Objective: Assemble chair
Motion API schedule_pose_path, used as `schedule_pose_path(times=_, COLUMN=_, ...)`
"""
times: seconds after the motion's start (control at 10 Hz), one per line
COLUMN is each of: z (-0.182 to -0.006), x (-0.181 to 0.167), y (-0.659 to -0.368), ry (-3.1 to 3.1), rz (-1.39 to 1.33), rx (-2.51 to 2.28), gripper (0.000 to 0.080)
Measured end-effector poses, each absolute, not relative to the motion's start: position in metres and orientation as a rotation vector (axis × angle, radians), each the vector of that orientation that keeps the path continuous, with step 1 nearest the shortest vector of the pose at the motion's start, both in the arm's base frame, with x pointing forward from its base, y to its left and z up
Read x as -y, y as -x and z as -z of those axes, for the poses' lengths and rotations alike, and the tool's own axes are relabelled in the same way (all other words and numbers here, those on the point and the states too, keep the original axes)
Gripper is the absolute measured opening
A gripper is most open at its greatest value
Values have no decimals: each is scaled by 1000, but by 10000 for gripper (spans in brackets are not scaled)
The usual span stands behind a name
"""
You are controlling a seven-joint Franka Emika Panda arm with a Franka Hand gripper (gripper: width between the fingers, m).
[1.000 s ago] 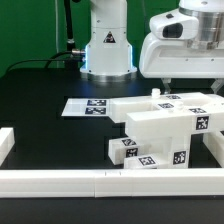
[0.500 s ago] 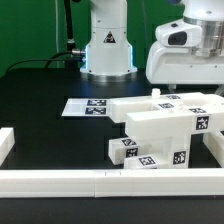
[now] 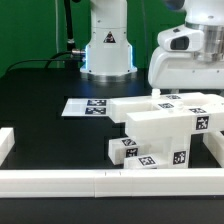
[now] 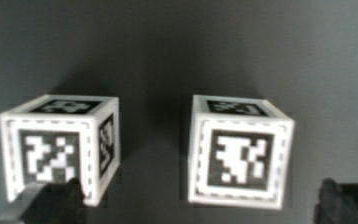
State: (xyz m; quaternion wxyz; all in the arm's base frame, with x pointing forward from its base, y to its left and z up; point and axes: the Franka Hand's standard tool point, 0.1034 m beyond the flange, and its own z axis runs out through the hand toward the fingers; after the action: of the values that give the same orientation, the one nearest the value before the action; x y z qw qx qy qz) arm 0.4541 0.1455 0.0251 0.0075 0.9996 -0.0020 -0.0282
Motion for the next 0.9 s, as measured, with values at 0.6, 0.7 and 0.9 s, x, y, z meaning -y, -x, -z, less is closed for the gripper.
schedule_pose_path(times=0.6, z=-28, x=-143, y=-462, ry=-3127, rz=77, rx=4, gripper=649)
schedule_pose_path(times=0.7, z=-30, x=-142, y=-464, ry=-3129, rz=71, rx=5, gripper=649)
schedule_pose_path(times=0.9, z=-36, x=-143, y=-467, ry=-3133, rz=67, rx=6, gripper=649)
